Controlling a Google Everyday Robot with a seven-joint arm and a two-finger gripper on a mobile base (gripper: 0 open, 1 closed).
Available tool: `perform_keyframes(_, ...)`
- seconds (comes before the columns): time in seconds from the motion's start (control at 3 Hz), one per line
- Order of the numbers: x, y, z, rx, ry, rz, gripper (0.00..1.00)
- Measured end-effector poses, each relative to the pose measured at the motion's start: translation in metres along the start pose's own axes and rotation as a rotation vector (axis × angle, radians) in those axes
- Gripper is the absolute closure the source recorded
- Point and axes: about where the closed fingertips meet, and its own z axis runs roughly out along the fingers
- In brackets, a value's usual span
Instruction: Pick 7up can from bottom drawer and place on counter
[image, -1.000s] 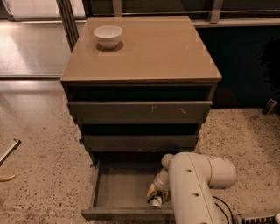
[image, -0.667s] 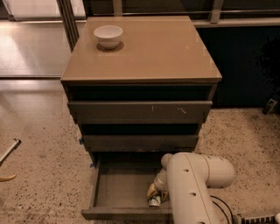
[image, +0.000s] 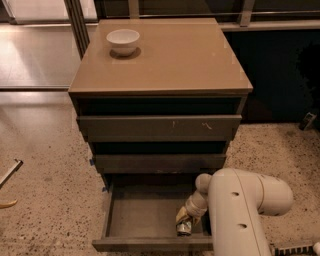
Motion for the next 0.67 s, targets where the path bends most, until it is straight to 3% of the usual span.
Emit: perform_keyframes(0.67, 0.029, -0.036, -0.116, -0.041, -0.098, -0.072, 1.0)
